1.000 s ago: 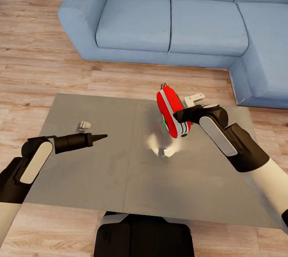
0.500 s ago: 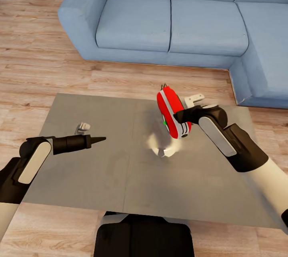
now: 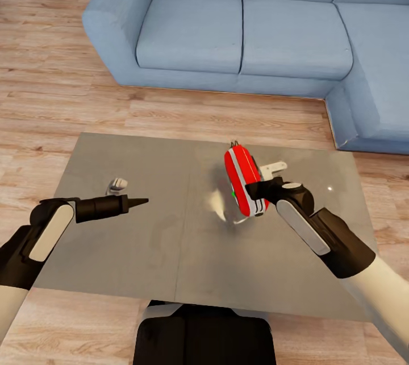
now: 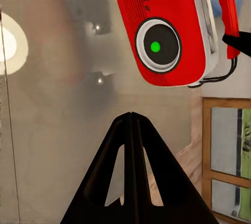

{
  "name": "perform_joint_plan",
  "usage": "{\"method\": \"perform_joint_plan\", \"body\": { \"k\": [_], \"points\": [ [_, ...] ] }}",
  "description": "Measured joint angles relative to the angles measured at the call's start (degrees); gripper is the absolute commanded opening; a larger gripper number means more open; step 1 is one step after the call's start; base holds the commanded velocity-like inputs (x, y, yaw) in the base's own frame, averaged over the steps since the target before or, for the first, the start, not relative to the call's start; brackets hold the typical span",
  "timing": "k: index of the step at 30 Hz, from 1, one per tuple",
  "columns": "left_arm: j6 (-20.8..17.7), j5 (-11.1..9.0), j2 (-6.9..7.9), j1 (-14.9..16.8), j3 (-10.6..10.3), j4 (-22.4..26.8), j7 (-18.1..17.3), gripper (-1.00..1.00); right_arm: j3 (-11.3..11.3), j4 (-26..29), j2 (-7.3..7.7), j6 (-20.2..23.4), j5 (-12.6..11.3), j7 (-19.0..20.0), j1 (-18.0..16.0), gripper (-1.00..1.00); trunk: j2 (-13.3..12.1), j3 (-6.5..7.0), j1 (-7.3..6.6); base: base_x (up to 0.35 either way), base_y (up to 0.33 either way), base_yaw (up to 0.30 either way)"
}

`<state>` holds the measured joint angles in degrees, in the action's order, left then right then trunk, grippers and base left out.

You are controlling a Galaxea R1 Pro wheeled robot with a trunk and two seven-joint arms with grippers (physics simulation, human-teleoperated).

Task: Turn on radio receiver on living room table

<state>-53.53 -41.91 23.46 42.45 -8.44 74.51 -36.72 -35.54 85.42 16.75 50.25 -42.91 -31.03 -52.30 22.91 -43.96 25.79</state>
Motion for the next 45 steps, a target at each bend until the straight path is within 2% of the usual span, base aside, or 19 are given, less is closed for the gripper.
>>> {"method": "perform_joint_plan", "body": {
  "k": [5, 7, 9, 10, 13, 24, 26, 27, 29, 40, 45],
  "points": [
    [0.18, 0.00, -0.01, 0.00, 0.00, -0.67, -0.05, -1.00, -0.06, 0.02, 0.20, -3.85, 0.48, 0.17, 0.94, -1.00, 0.00, 0.00, 0.00, 0.000, 0.000, 0.000],
    [0.18, -0.01, -0.01, 0.00, 0.00, -0.73, -0.04, -1.00, -0.14, -0.12, 0.23, -5.19, 1.59, 0.20, 1.71, -1.00, 0.00, 0.00, 0.00, 0.000, 0.000, 0.000],
    [0.18, -0.02, -0.04, 0.00, 0.00, -0.75, -0.02, -1.00, -1.37, -0.33, 0.24, -6.31, 2.95, 0.20, 2.82, -1.00, 0.00, 0.00, 0.00, 0.000, 0.000, 0.000],
    [0.18, -0.01, -0.03, 0.00, 0.00, -0.76, -0.02, -1.00, -1.93, -0.36, 0.22, -6.92, 2.50, 0.22, 3.09, -1.00, 0.00, 0.00, 0.00, 0.000, 0.000, 0.000],
    [0.20, -0.01, 0.00, 0.00, 0.00, -0.76, -0.02, -1.00, -2.59, -0.42, 0.23, -7.09, 3.76, 0.18, 3.44, -1.00, 0.00, 0.00, 0.00, 0.000, 0.000, 0.000],
    [0.18, -0.01, -0.08, 0.00, 0.00, -0.69, -0.11, -1.00, -3.05, -3.55, -0.48, -8.95, 3.93, 0.45, 3.53, -1.00, 0.00, 0.00, 0.00, 0.000, 0.000, 0.000],
    [0.18, -0.01, -0.08, 0.00, 0.00, -0.68, -0.11, -1.00, -4.09, -3.92, -0.48, -9.79, 3.75, 0.42, 3.53, -1.00, 0.00, 0.00, 0.00, 0.000, 0.000, 0.000],
    [0.19, 0.00, -0.08, 0.00, 0.00, -0.72, -0.11, -1.00, -5.52, -4.32, -0.49, -11.71, 3.59, 0.35, 3.53, -1.00, 0.00, 0.00, 0.00, 0.000, 0.000, 0.000],
    [0.18, -0.01, -0.08, 0.00, 0.00, -0.73, -0.11, -1.00, -6.64, -4.97, -0.49, -13.89, 3.74, 0.30, 3.53, -1.00, 0.00, 0.00, 0.00, 0.000, 0.000, 0.000],
    [0.18, -0.09, -0.14, 0.00, 0.00, -0.77, -0.11, -1.00, -7.48, -5.95, -0.49, -15.85, 3.64, 0.36, 3.53, -1.00, 0.00, 0.00, 0.00, 0.000, 0.000, 0.000],
    [0.20, -0.09, -0.15, 0.00, 0.00, -0.97, -0.11, -1.00, -9.75, -8.66, -0.58, -20.02, 3.56, 0.37, 3.53, -1.00, 0.00, 0.00, 0.00, 0.000, 0.000, 0.000]
  ]
}}
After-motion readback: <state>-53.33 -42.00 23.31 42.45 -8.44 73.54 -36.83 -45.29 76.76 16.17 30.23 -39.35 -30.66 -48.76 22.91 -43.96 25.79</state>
